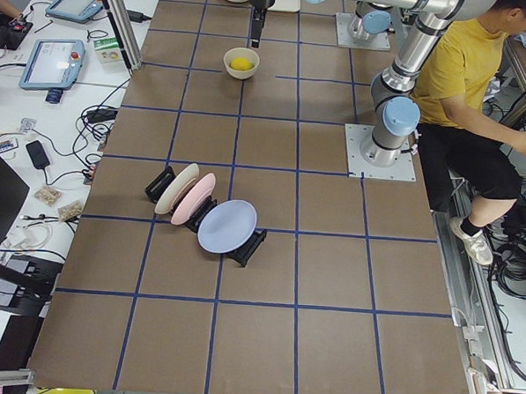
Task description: Place bowl and put lemon in it
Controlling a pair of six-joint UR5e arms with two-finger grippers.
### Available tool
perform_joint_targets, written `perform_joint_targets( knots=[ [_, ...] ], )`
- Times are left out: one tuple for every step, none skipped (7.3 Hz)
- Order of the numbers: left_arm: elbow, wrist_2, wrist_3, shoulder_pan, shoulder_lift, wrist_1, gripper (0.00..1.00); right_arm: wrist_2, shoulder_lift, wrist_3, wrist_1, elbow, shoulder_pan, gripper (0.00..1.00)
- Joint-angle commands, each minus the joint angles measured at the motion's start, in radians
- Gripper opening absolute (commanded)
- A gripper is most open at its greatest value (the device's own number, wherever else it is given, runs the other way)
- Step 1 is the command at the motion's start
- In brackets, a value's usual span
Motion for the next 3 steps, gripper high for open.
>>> perform_joint_targets(
  knots=[
    [0.004,0.003,-0.004,0.000,0.002,-0.007,1.00,-0.005,-0.047,-0.002,-0.002,0.053,0.000,1.00],
    [0.007,0.001,-0.004,0.000,0.002,-0.007,1.00,-0.005,-0.050,-0.004,-0.001,0.056,0.000,1.00],
    [0.009,0.003,-0.004,0.000,0.002,-0.005,1.00,-0.005,-0.051,-0.004,-0.002,0.056,0.000,1.00]
  ],
)
